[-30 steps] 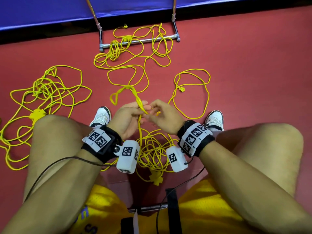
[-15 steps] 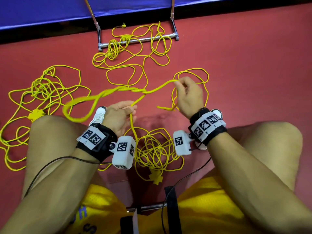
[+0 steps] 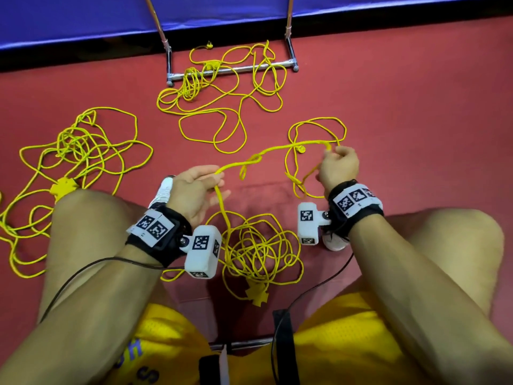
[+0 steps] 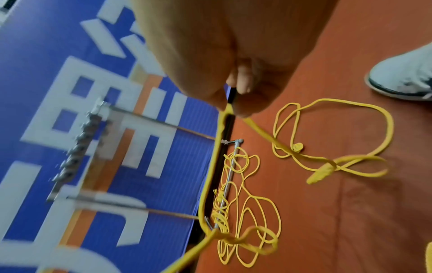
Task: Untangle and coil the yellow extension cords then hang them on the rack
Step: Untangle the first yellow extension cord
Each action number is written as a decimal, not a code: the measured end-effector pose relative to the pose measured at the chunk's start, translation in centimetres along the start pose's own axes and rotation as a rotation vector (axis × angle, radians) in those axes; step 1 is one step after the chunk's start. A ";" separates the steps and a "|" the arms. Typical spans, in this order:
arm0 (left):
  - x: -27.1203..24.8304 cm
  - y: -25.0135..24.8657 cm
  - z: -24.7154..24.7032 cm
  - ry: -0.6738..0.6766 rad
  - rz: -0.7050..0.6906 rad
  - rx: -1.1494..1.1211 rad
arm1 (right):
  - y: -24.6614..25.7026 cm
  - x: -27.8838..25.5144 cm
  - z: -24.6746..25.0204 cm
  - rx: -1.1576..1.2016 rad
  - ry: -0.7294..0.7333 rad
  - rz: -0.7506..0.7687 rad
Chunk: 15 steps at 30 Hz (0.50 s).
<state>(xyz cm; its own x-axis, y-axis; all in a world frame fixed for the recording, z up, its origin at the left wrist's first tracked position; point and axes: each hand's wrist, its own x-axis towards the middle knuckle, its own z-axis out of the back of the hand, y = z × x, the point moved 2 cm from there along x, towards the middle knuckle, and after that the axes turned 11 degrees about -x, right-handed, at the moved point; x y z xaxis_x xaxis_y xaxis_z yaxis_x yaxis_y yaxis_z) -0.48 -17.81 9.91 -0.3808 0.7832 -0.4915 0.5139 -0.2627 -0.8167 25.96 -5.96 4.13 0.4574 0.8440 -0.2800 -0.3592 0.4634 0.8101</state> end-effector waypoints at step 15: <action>-2.5 0.6 -2.0 0.339 0.041 0.060 | 2.6 -7.9 -2.9 -0.666 0.730 0.502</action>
<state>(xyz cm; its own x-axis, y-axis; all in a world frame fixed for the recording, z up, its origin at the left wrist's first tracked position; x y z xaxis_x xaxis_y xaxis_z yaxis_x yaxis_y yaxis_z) 2.27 -18.76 11.25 -0.0780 0.9114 -0.4041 0.4740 -0.3227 -0.8193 19.01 -10.58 6.96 -0.3732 0.8318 -0.4109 -0.8352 -0.1084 0.5392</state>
